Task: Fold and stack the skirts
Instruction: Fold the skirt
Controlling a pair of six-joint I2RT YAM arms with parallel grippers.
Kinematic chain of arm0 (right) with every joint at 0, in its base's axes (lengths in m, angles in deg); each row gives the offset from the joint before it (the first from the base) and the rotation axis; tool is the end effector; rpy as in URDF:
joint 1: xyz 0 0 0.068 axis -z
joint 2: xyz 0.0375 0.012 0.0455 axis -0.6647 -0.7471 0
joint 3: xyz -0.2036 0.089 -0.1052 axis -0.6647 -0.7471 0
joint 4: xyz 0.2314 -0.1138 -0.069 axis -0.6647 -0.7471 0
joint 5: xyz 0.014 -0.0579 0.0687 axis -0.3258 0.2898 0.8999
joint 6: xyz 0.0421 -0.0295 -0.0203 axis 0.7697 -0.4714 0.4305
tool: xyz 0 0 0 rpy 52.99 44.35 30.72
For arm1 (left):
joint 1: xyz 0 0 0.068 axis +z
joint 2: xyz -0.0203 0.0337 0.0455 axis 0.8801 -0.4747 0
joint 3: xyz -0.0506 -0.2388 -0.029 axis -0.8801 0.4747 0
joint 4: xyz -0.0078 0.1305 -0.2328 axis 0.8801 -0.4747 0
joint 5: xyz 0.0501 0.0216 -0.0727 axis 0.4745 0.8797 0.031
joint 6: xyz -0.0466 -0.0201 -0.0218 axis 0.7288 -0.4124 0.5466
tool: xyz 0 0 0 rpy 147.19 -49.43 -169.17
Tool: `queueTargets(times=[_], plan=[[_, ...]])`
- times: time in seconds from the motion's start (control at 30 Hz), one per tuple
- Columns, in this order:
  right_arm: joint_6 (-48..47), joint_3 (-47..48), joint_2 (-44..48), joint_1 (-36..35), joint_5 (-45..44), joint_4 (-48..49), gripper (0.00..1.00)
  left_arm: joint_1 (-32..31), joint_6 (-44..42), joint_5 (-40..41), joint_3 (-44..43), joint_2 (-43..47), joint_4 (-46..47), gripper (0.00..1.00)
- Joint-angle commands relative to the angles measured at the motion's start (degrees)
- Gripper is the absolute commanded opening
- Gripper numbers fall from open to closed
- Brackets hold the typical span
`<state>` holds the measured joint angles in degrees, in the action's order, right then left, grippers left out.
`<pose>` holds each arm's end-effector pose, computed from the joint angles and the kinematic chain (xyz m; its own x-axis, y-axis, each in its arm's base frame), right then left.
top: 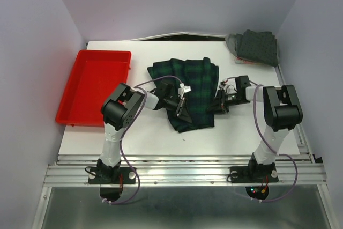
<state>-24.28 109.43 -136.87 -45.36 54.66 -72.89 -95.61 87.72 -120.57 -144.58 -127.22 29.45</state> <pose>0.3124 0.0539 0.0716 -0.9960 0.0823 0.0344 0.0661 0.4212 0.9045 0.2982 -0.2414 0.0686 -0.7958 0.3490 -0.4949 0.5620 0.1214 -0.8182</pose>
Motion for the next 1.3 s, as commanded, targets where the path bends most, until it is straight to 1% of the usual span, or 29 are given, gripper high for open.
queueTargets(times=[0.0, 0.13, 0.23, 0.27, 0.4, 0.47, 0.5, 0.53, 0.57, 0.6, 0.63, 0.67, 0.7, 0.73, 0.77, 0.8, 0.83, 0.87, 0.9, 0.93, 0.97, 1.03, 1.07, 1.13, 1.17, 1.2, 1.23, 1.27], plan=[[-0.21, 3.77, 6.14, -0.85, -1.7, -5.83, 0.27, 2.14, -14.16, 13.71, -2.63, -2.8, -11.42, 0.09], [-6.18, 3.07, 7.47, -3.76, -2.4, -10.05, 0.27, 1.96, -15.66, 15.29, -3.42, -0.87, -11.25, 0.1], [-9.61, 1.4, 5.19, -4.9, -3.36, -11.11, 0.27, 2.05, -16.53, 16.7, -3.78, 0.01, -11.34, 0.11], [-11.53, 1.13, 3.01, -4.91, -4.5, -11.03, 0.27, 1.96, -16.8, 17.31, -3.78, 0.27, -11.6, 0.11], [-13.74, 1.66, -1.05, -4.91, -10.38, -11.11, 0.24, 1.96, -18.03, 18.45, -3.08, 2.2, -13.35, 0.15], [-13.23, 1.4, -2.72, -4.38, -13.55, -10.59, 0.21, 1.96, -20.13, 19.59, -1.59, 5.61, -14.67, 0.22], [-13.22, 1.13, -3.68, -3.69, -14.86, -10.41, 0.19, 1.96, -22.4, 19.86, -0.97, 7.2, -15.46, 0.3], [-13.05, 0.96, -4.13, -3.68, -15.05, -10.32, 0.18, 1.96, -25.82, 19.78, -0.27, 9.05, -15.99, 0.34], [-12.61, 0.78, -4.57, -3.16, -15.4, -10.06, 0.18, 1.44, -27.68, 21.52, 0.61, 13.15, -16.69, 0.37], [-12.43, 0.61, -5.01, -3.15, -15.84, -10.06, 0.17, 1.26, -28.05, 22.58, 1.05, 15.28, -17.48, 0.41], [-12.0, 0.08, -5.62, -3.15, -15.67, -9.89, 0.17, 1.0, -30.49, 23.37, 1.41, 17.57, -18.01, 0.47], [-11.21, -0.18, -5.71, -3.15, -15.5, -9.19, 0.17, -0.66, -31.82, 28.17, 1.41, 21.77, -18.62, 0.49], [-11.2, -0.45, -5.89, -3.15, -15.41, -8.83, 0.17, -1.81, -33.31, 30.65, 1.24, 23.64, -19.07, 0.52], [-11.12, -0.71, -6.06, -3.15, -14.97, -8.74, 0.17, -3.12, -34.71, 37.12, 0.54, 26.79, -21.33, 0.55], [-11.03, -0.8, -6.07, -3.15, -14.97, -8.65, 0.17, -6.88, -38.12, 41.44, 0.1, 28.04, -23.18, 0.57], [-10.94, -0.8, -5.98, -3.15, -14.97, -8.57, 0.17, -6.91, -40.16, 45.14, -0.17, 28.83, -23.2, 0.57], [-10.76, -0.89, -5.89, -3.15, -14.62, -8.48, 0.17, -11.26, -42.35, 49.09, -0.17, 29.54, -24.07, 0.57], [-10.76, -0.98, -5.72, -3.15, -14.44, -8.39, 0.17, -13.57, -44.46, 56.36, 0.44, 30.5, -24.08, 0.58], [-10.94, -0.98, -5.63, -3.15, -13.83, -8.39, 0.17, -17.68, -47.79, 59.47, 0.96, 30.6, -23.56, 0.58], [-10.94, -0.98, -5.45, -3.15, -13.3, -8.48, 0.17, -19.46, -49.13, 62.2, 1.58, 30.42, -23.12, 0.58], [-11.03, -0.98, -5.02, -3.15, -12.86, -8.48, 0.17, -20.96, -50.1, 67.54, 2.72, 29.47, -22.16, 0.58], [-11.11, -0.8, -4.4, -3.15, -10.93, -8.57, 0.2, -24.3, -52.82, 70.48, 3.69, 28.41, -21.54, 0.58], [-11.46, -0.54, -3.87, -3.15, -10.31, -9.44, 0.2, -24.84, -53.27, 72.23, 4.74, 28.05, -20.92, 0.59], [-12.78, 0.77, -1.16, -3.15, -8.64, -11.54, 0.24, -25.11, -54.59, 72.43, 5.71, 29.53, -19.69, 0.6], [-13.22, 1.39, 0.25, -3.15, -8.29, -12.34, 0.26, -25.11, -55.46, 72.25, 5.72, 30.67, -19.6, 0.63], [-13.92, 2.18, 1.74, -3.15, -7.94, -13.22, 0.31, -25.11, -56.52, 71.99, 6.93, 31.73, -19.6, 0.64], [-14.1, 3.67, 4.97, -3.15, -7.67, -13.83, 0.33, -25.02, -57.92, 71.64, 7.82, 33.13, -18.55, 0.76], [-13.67, 4.46, 6.49, -3.15, -7.58, -14.97, 0.34, -25.11, -60.72, 70.76, 9.74, 36.11, -17.85, 0.95]])
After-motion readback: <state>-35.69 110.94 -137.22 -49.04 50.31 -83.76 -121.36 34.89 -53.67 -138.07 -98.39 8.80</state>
